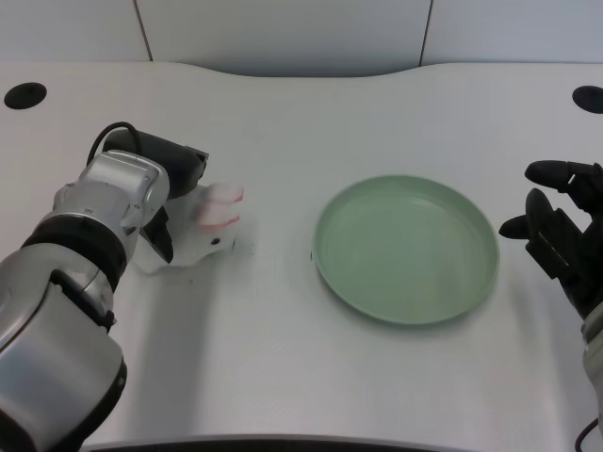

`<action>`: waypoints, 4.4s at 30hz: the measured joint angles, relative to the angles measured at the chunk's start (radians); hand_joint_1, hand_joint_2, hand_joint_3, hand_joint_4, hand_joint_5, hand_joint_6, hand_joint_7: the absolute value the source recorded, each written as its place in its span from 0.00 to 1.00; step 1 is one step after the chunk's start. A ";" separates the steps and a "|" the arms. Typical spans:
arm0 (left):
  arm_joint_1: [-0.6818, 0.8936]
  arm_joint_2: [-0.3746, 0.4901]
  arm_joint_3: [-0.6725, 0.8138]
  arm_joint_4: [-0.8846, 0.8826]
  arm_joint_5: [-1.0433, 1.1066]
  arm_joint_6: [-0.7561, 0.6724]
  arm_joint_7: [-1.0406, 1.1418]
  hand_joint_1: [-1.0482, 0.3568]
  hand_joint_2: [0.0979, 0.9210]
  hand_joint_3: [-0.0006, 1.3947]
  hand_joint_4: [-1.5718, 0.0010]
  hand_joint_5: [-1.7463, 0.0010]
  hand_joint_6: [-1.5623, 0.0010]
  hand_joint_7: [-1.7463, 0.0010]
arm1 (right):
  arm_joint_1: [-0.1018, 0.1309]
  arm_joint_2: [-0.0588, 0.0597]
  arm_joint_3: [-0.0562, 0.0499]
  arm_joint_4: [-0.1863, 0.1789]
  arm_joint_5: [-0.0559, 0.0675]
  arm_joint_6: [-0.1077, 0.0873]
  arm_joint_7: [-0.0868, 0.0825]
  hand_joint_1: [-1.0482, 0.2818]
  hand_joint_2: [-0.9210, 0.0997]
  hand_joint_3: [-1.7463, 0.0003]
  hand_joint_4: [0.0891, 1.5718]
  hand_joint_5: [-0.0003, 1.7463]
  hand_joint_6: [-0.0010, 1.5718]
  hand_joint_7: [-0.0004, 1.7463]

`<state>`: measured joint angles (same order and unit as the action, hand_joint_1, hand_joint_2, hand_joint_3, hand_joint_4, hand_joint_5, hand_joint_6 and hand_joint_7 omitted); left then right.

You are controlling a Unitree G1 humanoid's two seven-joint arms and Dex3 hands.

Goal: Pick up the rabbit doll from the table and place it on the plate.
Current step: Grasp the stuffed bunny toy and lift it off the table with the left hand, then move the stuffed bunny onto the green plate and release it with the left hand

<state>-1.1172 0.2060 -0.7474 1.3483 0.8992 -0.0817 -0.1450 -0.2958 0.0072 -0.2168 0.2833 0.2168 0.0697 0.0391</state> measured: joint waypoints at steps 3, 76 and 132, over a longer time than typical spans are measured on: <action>0.000 0.001 -0.002 0.001 0.000 0.000 0.000 0.22 0.79 0.00 1.00 0.79 1.00 0.73 | 0.000 0.000 0.000 0.000 0.000 0.000 -0.002 0.59 0.00 0.63 0.18 0.95 0.19 0.81; 0.082 0.047 0.152 0.007 -0.153 0.032 0.045 0.31 0.74 0.00 0.94 0.63 0.72 0.97 | -0.157 -0.008 -0.048 0.442 0.004 -0.299 0.053 0.58 0.00 0.70 0.30 0.89 0.29 0.74; -0.001 -0.209 0.338 -0.031 -0.322 -0.240 0.266 0.57 0.87 0.03 0.37 0.00 0.43 0.00 | -0.019 0.038 0.029 0.085 -0.005 -0.103 -0.024 0.58 0.01 0.64 0.21 0.96 0.19 0.84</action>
<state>-1.1178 -0.0033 -0.4091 1.3177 0.5774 -0.3212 0.1212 -0.3153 0.0455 -0.1875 0.3681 0.2121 -0.0330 0.0154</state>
